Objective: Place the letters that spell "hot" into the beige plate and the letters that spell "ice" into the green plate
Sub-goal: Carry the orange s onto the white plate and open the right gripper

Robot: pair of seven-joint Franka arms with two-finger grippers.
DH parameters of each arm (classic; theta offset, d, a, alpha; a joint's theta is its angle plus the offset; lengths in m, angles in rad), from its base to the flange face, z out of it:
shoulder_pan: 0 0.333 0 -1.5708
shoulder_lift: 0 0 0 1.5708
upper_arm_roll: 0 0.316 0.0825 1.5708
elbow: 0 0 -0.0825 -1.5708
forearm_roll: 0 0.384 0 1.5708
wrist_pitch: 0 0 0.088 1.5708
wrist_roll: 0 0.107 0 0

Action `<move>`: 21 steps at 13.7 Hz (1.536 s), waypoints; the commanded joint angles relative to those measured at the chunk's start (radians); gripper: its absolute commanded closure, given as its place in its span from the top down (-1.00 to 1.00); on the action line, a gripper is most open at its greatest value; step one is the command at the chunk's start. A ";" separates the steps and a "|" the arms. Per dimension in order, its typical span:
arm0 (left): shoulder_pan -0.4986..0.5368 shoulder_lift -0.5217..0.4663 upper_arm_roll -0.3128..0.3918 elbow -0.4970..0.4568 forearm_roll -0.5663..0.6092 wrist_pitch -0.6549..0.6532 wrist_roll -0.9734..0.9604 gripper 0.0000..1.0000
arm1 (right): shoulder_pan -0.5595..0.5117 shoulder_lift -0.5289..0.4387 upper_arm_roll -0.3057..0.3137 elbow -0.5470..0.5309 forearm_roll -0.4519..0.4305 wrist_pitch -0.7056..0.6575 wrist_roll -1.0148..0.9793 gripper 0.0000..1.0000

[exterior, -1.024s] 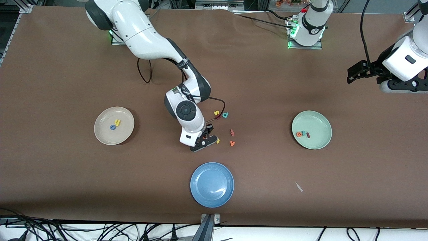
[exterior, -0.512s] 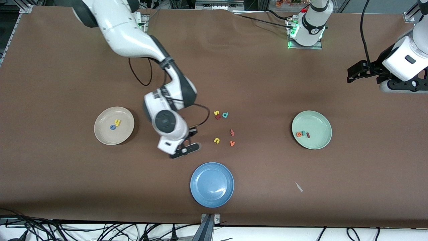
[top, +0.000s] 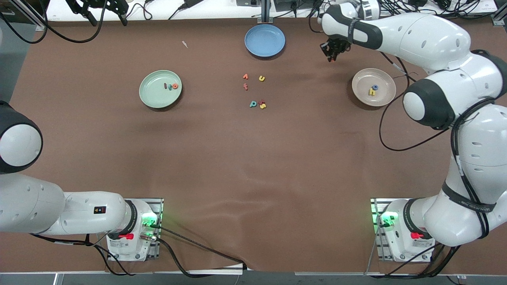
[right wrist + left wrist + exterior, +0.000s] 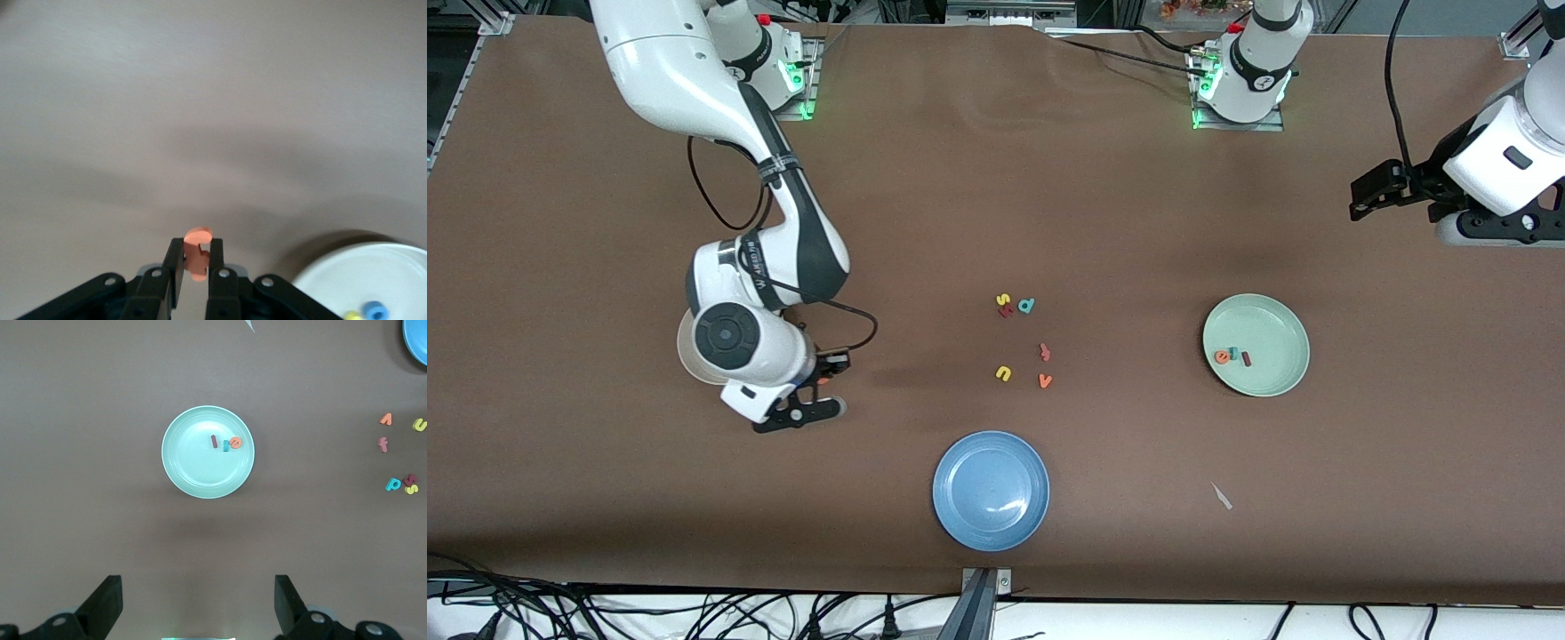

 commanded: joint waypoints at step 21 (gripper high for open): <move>0.004 -0.010 0.005 0.007 -0.031 -0.019 0.014 1.00 | 0.008 -0.189 -0.152 -0.257 0.218 -0.006 0.077 1.00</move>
